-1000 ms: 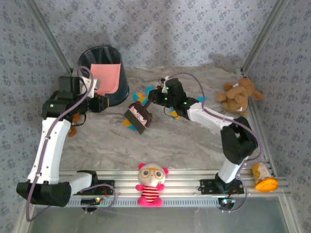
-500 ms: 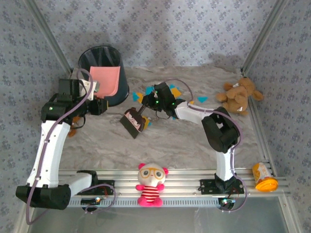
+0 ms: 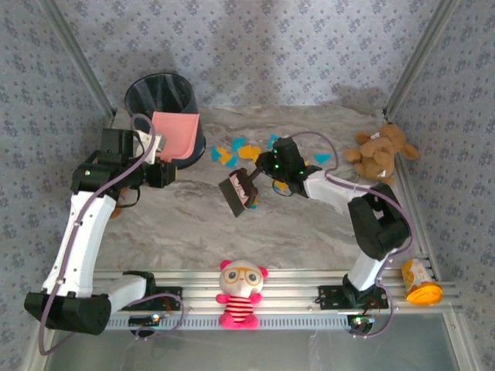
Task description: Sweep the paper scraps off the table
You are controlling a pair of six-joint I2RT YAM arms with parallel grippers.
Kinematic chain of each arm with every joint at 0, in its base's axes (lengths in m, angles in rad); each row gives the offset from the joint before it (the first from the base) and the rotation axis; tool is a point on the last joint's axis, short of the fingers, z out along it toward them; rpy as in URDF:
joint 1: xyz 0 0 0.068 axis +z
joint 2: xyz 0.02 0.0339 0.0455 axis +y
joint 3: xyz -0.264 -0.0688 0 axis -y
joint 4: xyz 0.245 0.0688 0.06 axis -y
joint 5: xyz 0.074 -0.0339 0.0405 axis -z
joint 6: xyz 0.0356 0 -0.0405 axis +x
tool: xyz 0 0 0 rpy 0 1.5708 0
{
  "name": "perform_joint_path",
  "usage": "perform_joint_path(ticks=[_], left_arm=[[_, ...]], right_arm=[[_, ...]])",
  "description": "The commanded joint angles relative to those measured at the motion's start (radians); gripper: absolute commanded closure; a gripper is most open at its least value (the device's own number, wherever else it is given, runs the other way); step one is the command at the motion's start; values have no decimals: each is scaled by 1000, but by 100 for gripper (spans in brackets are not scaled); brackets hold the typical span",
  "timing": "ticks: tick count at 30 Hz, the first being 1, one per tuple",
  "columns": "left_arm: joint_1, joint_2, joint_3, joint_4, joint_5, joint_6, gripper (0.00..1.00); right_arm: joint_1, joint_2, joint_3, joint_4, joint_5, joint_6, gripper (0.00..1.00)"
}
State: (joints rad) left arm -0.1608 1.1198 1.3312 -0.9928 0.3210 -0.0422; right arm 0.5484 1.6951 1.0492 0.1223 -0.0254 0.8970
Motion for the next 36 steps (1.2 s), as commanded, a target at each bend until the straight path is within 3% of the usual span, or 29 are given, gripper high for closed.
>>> perform_joint_path(ticks=[1,8,14,17,23,29,36], left_arm=[[-24,-5,-7,22,9,25,100],[-66,24,-12,30,-9,32,100],[-114,57,-5,16,-37,51,100],[-133,68,-6,11,-48,61,100],[-163,72,-19,19,-69,93,100],[-181,84,-32,20,-79,108,100],[-203,111,-35,24,-89,123,100]], right_arm=[[-15,-81,-72,-130,156,-85,100],[-19,-192,-100,-274,315,-109,100],[-20,-258,-94,-294,323,-143,100],[-26,-287,-93,-273,269,-163,100],[-61,-376,-113,-112,21,-247,100],[-139,-448,-122,-131,7,-187,100],[-259,-412,-135,-99,-28,-65,100]])
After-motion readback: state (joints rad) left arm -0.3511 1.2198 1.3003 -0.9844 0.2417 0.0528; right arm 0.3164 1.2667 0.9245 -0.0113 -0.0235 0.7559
